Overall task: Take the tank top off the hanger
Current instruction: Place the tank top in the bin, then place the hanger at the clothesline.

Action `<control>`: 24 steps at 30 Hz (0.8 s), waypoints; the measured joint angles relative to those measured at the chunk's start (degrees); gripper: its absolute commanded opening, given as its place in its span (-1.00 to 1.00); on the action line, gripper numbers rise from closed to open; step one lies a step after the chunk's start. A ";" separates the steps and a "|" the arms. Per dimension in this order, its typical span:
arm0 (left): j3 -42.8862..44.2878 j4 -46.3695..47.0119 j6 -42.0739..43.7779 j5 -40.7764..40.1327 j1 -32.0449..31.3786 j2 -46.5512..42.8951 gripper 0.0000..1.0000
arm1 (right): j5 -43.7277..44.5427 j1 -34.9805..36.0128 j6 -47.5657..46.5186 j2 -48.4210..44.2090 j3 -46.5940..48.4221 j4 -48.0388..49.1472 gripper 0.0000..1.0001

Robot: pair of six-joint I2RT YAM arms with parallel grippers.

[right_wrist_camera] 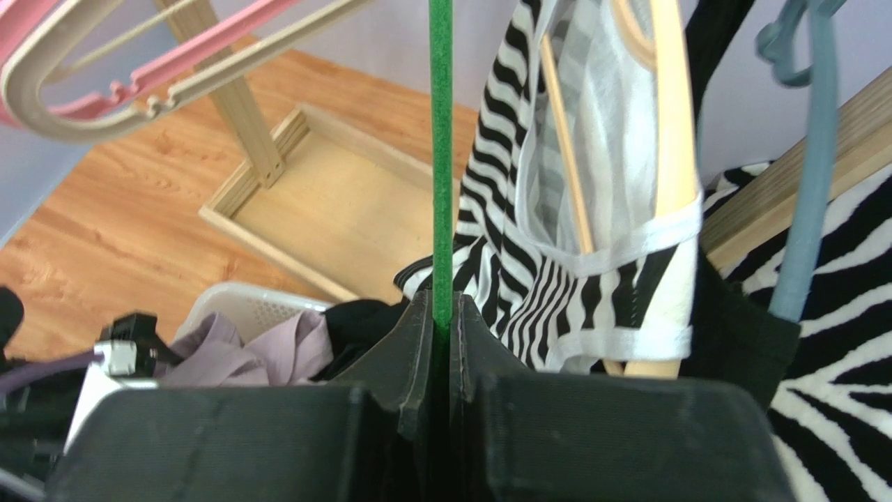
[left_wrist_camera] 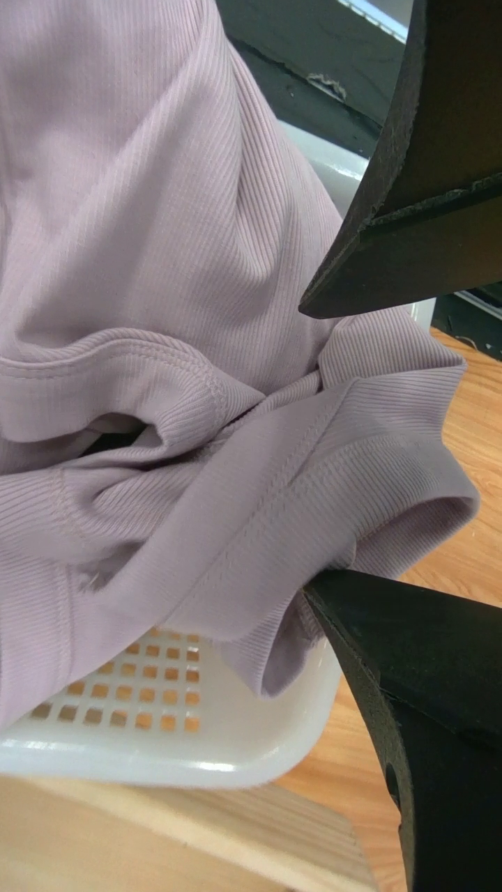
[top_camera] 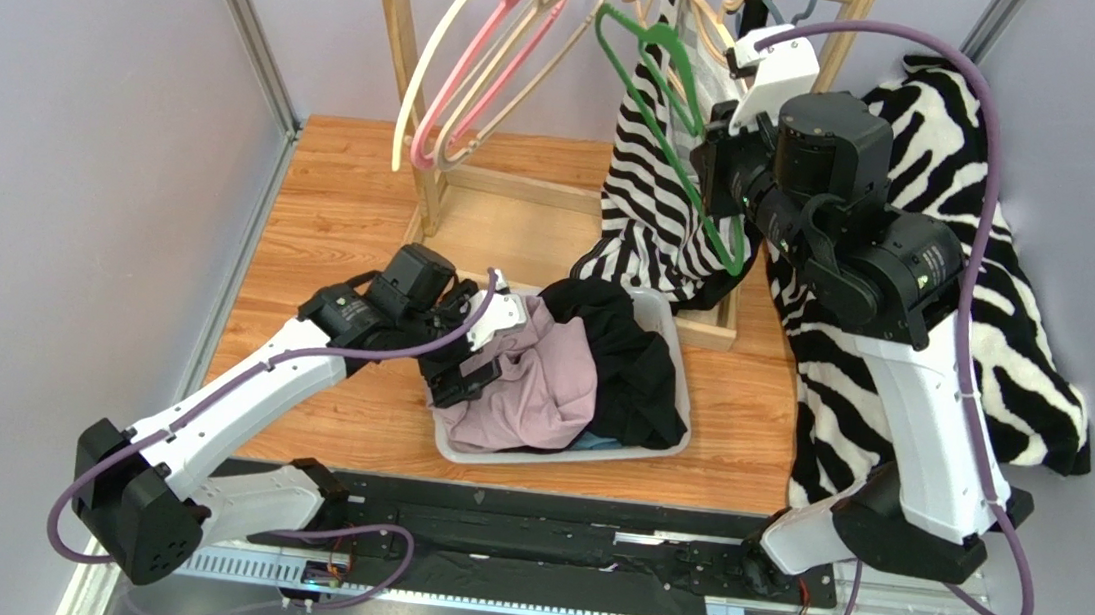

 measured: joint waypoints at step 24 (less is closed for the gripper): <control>25.64 -19.39 5.46 8.76 -0.35 -16.72 0.97 | 10.43 -0.09 -8.61 19.19 12.35 11.67 -1.00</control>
